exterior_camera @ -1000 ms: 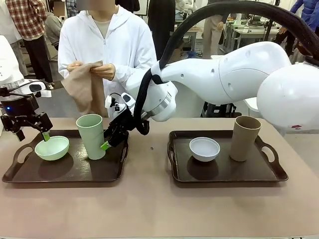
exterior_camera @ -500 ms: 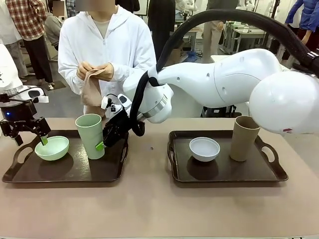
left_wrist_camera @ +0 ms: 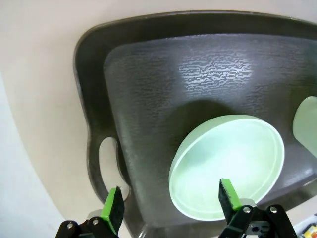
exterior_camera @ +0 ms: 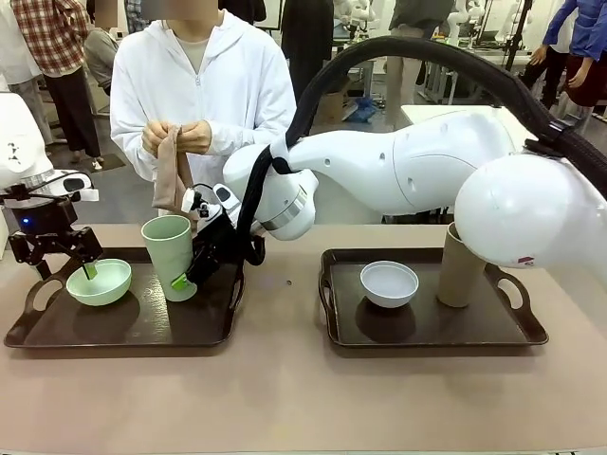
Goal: Set up a tray with a mat and arrange the tableware.
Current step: Pick up the Picnic Bowl and Reusable plastic cup from the Handle tray in front of the human's position and hold them in the air.
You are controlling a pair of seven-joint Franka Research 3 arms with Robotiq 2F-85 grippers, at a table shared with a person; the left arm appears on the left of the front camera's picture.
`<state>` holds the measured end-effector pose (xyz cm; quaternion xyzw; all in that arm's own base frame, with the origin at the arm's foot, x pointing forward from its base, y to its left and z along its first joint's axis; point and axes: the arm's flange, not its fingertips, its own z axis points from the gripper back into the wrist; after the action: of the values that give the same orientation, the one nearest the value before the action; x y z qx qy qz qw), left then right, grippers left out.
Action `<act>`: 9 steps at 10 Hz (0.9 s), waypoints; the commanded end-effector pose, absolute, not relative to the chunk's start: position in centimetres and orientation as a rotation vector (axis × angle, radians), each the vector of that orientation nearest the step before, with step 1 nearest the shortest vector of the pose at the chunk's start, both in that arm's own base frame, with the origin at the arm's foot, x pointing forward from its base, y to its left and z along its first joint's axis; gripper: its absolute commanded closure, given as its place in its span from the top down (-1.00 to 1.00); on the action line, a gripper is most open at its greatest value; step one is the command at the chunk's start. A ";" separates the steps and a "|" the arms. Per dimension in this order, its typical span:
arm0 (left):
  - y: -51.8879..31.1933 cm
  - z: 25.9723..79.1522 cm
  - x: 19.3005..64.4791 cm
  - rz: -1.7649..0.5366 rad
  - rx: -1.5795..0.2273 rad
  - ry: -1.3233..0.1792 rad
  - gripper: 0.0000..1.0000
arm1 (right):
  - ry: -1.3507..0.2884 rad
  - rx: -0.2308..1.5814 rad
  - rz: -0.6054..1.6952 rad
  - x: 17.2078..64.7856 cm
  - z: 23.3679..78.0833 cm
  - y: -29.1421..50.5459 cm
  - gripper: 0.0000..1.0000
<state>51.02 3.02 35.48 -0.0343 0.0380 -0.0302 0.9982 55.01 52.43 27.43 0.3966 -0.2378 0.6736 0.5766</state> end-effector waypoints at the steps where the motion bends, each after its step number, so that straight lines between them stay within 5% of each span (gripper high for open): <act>1: 2.5 35.0 51.8 -0.037 -0.069 0.064 1.00 | -0.551 0.928 1.566 56.1 27.5 53.6 1.00; 2: 2.2 34.4 52.1 -0.028 -0.054 0.064 1.00 | -0.565 0.939 1.579 56.1 27.4 53.3 1.00; 3: 2.1 34.2 52.1 -0.019 -0.071 0.047 0.36 | -0.574 0.941 1.608 56.0 27.4 53.2 0.03; 4: 2.2 34.1 52.2 -0.016 -0.071 0.045 -0.08 | -0.580 0.937 1.620 55.9 27.5 53.1 -0.19; 5: 2.2 34.2 52.2 -0.013 -0.074 0.042 -0.72 | -0.589 0.937 1.615 55.9 27.5 52.9 -1.00; 6: 2.3 34.3 52.2 -0.015 -0.074 0.039 -1.00 | -0.591 0.935 1.614 55.8 27.5 53.0 -1.00; 7: 2.4 34.3 52.1 -0.014 -0.074 0.037 -1.00 | -0.592 0.933 1.615 55.8 27.4 52.9 -1.00; 8: 2.3 34.3 52.1 -0.013 -0.075 0.036 -1.00 | -0.588 0.931 1.612 55.8 27.4 52.8 -0.60; 9: 2.3 34.4 52.1 -0.015 -0.075 0.033 -0.78 | -0.583 0.929 1.604 55.8 27.3 52.7 -0.60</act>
<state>51.99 2.42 34.27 -0.0314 0.0254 -0.0163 0.9990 55.36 52.59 27.42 0.3959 -0.2455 0.6792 0.5672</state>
